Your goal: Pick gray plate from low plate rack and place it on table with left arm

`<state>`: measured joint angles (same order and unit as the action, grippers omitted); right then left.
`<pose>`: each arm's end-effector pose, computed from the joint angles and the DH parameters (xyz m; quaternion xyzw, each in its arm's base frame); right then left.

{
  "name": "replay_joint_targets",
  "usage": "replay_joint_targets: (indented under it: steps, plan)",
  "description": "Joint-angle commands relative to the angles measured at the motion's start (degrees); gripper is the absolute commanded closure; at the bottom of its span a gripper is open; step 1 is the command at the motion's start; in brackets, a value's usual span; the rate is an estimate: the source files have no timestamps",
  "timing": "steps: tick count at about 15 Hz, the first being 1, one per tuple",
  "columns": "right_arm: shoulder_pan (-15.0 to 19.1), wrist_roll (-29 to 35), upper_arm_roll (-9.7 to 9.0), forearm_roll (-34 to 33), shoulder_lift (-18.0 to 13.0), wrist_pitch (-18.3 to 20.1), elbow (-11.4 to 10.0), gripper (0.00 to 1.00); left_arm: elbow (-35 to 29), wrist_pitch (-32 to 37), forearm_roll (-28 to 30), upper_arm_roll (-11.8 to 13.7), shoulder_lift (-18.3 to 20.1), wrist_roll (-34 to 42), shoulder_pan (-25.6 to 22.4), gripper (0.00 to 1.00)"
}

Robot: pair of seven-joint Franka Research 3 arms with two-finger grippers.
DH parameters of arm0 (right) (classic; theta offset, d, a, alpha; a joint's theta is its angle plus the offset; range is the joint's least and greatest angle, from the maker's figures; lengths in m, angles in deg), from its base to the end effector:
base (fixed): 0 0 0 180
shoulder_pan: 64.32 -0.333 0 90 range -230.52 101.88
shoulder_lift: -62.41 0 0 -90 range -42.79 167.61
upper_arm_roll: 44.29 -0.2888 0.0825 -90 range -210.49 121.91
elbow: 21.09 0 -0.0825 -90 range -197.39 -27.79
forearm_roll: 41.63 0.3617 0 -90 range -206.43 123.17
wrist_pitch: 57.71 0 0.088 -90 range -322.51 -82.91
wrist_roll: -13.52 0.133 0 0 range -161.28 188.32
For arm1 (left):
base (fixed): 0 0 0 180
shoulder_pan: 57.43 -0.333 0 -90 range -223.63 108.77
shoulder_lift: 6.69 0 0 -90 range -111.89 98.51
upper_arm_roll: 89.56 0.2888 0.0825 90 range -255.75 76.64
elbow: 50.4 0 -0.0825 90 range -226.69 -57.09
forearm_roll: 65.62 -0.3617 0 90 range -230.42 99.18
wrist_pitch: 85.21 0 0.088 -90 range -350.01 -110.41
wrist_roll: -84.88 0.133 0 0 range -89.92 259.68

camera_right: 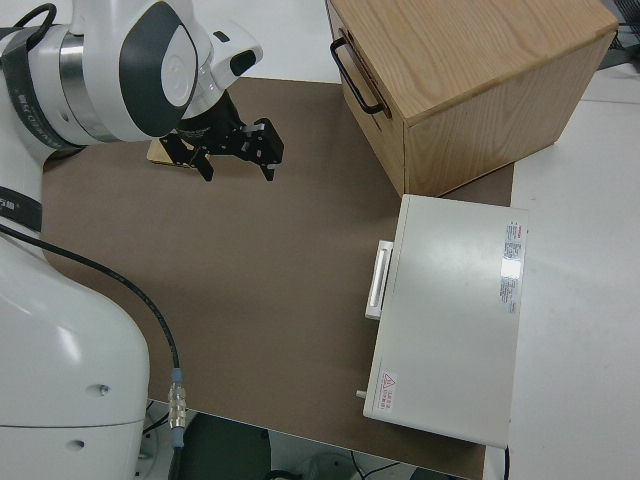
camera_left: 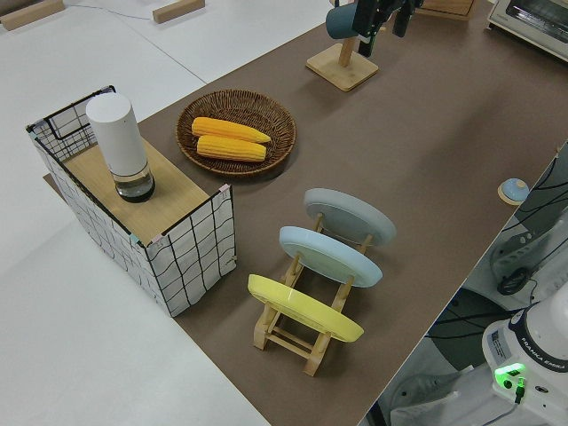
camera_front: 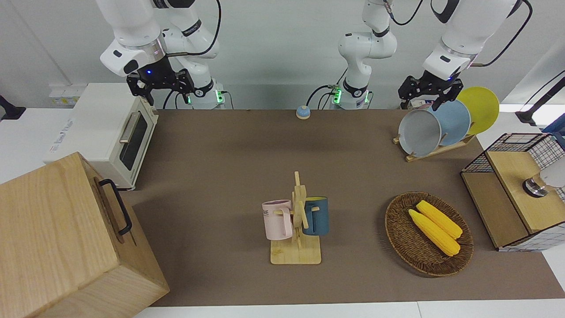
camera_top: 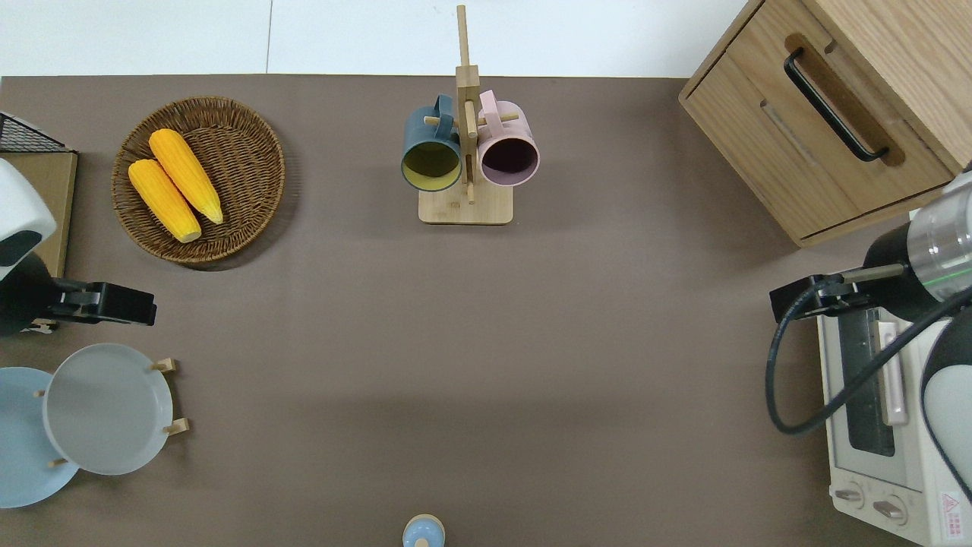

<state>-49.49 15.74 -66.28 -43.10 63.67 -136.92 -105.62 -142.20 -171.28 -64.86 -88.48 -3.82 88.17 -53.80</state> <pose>0.5120 0.0584 0.5874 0.9975 0.0415 -0.0557 0.0132 0.5087 -0.0243 0.5776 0.9983 -0.0512 -0.0249 0.0073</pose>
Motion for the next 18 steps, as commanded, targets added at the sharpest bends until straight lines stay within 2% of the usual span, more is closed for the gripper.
replay_joint_targets:
  steps: [1,12,18]
  plan:
    - [1.35,0.68,-1.22,-0.28,-0.12,0.72,0.42,0.017,0.57,0.02,0.39,-0.19,-0.58,-0.04,0.41,0.01]
    - [1.35,0.68,-1.22,-0.28,-0.20,0.63,0.42,0.017,0.04,0.82,-0.32,0.16,-0.49,0.14,-0.11,0.01]
    - [1.35,0.68,-1.22,-0.28,-0.12,0.63,0.42,0.017,-0.48,1.78,-0.41,0.94,0.21,-0.56,-3.62,0.01]
